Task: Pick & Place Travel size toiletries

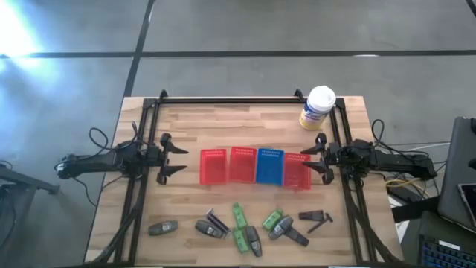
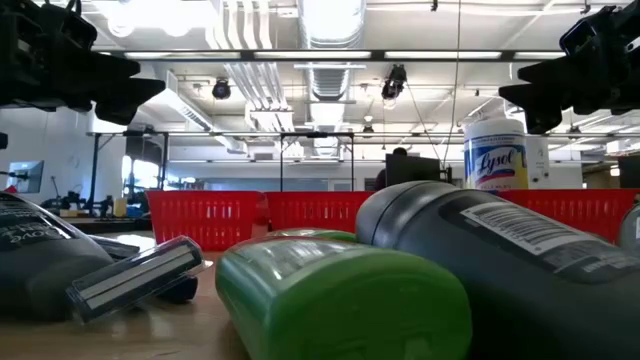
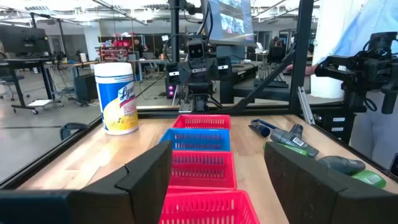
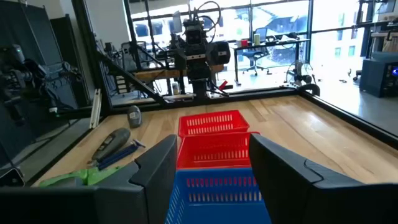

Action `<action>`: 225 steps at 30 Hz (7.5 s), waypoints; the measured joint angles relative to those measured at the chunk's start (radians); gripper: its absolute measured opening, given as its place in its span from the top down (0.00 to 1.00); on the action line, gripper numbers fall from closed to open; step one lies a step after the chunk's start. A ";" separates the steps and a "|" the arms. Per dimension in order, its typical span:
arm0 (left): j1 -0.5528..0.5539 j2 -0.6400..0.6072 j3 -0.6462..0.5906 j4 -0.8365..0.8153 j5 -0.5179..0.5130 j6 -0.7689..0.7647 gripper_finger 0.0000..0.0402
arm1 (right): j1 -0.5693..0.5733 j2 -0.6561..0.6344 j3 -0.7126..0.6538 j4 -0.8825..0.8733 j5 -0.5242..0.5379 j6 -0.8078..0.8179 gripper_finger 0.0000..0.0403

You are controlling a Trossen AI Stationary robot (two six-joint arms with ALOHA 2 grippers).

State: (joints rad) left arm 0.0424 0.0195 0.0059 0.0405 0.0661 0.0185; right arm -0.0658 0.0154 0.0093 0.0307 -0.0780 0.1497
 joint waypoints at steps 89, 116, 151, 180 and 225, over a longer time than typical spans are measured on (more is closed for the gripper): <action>0.000 0.000 0.000 -0.006 0.000 0.000 0.35 | 0.287 0.634 0.591 -0.756 -0.114 1.311 0.67; 0.000 0.000 0.000 -0.013 0.000 0.000 0.35 | 0.802 1.573 1.205 -1.166 -0.232 0.928 0.77; 0.000 0.001 0.000 -0.015 -0.001 0.000 0.35 | 1.018 1.564 0.892 -0.894 -0.018 0.504 0.58; 0.000 0.001 0.000 -0.015 0.000 0.000 0.35 | 1.030 1.564 0.902 -0.869 0.006 0.546 0.64; 0.000 0.001 0.000 -0.015 0.000 0.000 0.35 | 1.029 1.568 0.776 -0.784 0.027 0.643 0.92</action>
State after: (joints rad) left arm 0.0422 0.0210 0.0059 0.0250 0.0658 0.0183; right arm 0.9634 1.5833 0.7858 -0.7529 -0.0510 0.7930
